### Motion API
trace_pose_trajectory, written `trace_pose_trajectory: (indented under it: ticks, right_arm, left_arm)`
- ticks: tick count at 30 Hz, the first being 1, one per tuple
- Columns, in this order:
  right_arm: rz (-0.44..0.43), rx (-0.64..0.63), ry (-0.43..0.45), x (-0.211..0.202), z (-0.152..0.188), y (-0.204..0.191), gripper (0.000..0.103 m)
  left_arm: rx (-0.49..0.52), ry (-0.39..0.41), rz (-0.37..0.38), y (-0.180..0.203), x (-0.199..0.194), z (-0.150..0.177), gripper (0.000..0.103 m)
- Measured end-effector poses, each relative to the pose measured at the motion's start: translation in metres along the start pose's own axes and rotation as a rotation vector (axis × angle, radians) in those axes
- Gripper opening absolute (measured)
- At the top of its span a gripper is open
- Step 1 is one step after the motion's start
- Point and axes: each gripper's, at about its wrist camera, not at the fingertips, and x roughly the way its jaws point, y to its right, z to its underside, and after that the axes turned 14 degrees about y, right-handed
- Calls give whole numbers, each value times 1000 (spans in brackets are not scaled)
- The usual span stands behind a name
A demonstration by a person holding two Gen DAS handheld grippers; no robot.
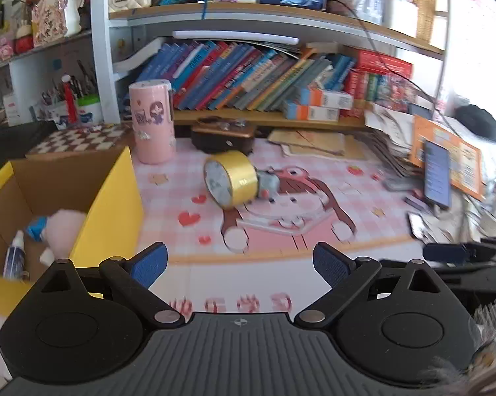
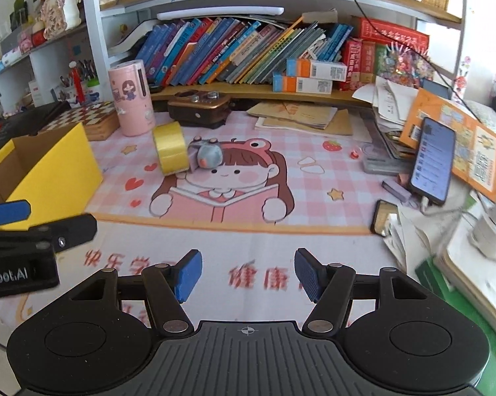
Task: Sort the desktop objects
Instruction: 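Grasp the yellow tape roll with the left tool while the right tool grasps the grey toy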
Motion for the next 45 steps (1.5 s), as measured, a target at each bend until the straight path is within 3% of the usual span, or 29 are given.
trace_pose_trajectory:
  ticks: [7,13,18,25,28,30,39,45]
  right_arm:
    - [-61,-74,23,47,-14,20,63]
    - [-88,-92,27,81,-23,31,63]
    - [-114,-94,18,91,-23,38,63]
    - [-119,-90,-15,100,-20,48,63]
    - [-126,-96,-22,105,-19,48,63]
    - [-136,-107,-19,109,-20,45,63]
    - [-263,-202,7,147,-25,16,63]
    - [-361,-318,35,189,-31,-14,77]
  left_arm:
    - [-18,4,-95,17,60,-24,96]
    - [-66,-48,-183,26,124,-28,93]
    - [-119,-89,-247,24,171,-25,74]
    - [-109,-67,-273,34,205,-30,65]
    - [-91,-94,-288,34,219,-28,49]
    - [-77,-99,-274,31,222,-25,41]
    - [-70,-74,-201,11,176,-30,36]
    - [-116,-56,-166,-2,121,-36,36]
